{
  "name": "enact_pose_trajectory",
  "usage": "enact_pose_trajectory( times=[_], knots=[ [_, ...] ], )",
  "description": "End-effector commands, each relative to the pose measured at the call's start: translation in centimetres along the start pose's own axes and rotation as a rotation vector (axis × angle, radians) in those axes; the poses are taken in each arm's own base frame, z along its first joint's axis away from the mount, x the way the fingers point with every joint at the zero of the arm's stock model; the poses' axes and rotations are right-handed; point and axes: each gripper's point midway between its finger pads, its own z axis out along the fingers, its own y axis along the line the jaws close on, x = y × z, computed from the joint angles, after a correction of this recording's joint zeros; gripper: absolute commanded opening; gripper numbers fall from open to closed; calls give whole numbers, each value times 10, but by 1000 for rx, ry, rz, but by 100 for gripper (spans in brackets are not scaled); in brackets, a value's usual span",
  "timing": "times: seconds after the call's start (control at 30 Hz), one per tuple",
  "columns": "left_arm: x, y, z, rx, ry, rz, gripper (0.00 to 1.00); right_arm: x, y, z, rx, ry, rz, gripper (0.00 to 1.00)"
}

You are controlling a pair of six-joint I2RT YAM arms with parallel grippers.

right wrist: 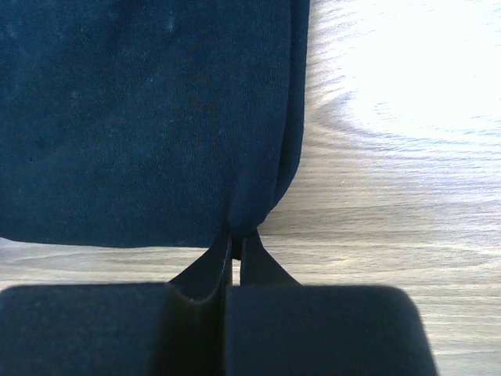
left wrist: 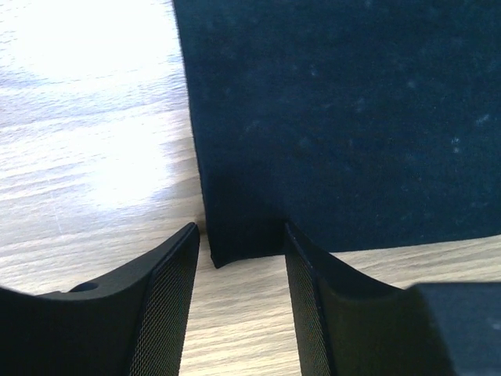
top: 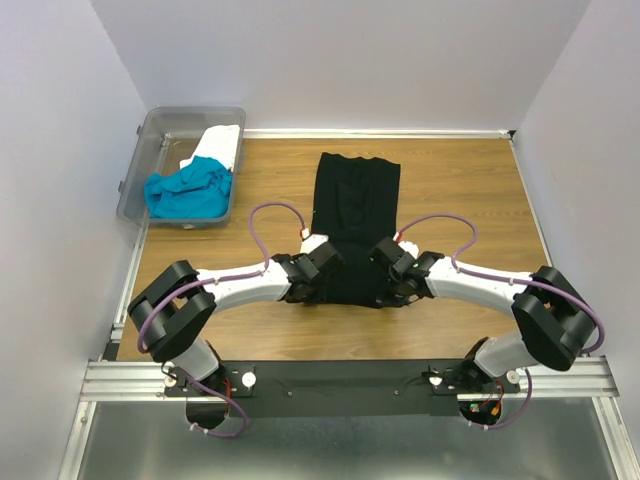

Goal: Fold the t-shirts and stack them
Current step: Fold the tshirt

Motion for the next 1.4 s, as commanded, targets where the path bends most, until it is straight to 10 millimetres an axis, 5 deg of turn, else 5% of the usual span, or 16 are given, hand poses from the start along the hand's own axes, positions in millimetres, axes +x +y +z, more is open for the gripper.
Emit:
enact_pose_trajectory(
  times=[0.0, 0.1, 0.27, 0.5, 0.67, 0.87, 1.0, 1.07, 1.37],
  knots=[
    [73, 27, 16, -138, 224, 40, 52, 26, -50, 6, 170, 62, -88, 0],
    [80, 26, 16, -152, 240, 54, 43, 24, -49, 4, 163, 53, -90, 0],
    [83, 25, 15, -152, 251, 51, 0, 20, -48, 1, 154, 36, -94, 1],
    [85, 14, -10, -114, 259, 74, 0, 41, -51, -12, 94, 118, -101, 0],
    [108, -2, -55, -30, 318, 97, 0, 69, -64, -56, 61, 258, -121, 1],
    [134, -31, -107, 124, 391, 132, 0, 61, -62, -118, 25, 276, -142, 1],
    [91, -46, -132, 210, 295, 103, 0, 18, -50, -142, 79, 154, -183, 1],
    [54, -44, -135, 213, 214, 48, 0, -9, -34, -154, 82, 93, -201, 1],
    [-67, -19, -126, 197, -16, 12, 0, -114, -5, -148, 153, -42, -265, 0]
  ],
)
